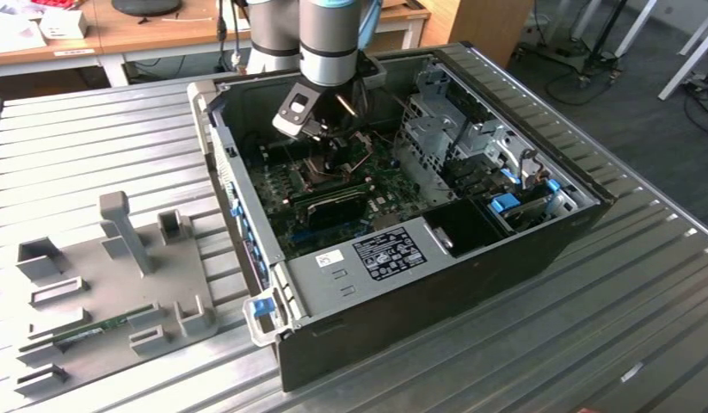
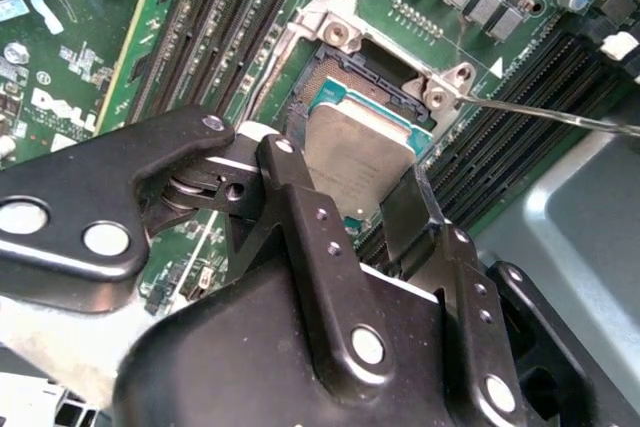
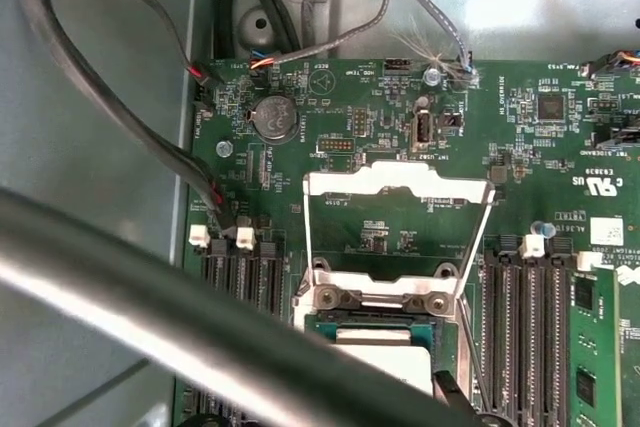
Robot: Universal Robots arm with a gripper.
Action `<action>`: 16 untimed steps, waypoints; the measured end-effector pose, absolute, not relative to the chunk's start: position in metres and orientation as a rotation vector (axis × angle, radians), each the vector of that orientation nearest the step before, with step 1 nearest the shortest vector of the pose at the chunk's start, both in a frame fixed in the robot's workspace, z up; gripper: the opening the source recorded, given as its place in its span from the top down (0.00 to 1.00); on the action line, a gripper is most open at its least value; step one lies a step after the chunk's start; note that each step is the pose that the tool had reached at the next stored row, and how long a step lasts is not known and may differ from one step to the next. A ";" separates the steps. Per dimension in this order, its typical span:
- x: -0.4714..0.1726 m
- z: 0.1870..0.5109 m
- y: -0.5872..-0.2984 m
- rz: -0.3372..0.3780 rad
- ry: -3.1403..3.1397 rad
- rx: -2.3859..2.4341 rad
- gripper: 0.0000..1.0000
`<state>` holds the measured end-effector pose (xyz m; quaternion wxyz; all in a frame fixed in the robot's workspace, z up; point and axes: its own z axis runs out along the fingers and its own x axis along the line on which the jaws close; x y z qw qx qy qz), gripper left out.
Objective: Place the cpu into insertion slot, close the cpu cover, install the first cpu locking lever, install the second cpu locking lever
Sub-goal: 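Place the cpu into insertion slot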
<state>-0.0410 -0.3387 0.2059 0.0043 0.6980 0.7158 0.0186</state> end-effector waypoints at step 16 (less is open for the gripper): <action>-0.044 0.197 -0.342 0.057 2.242 2.187 0.46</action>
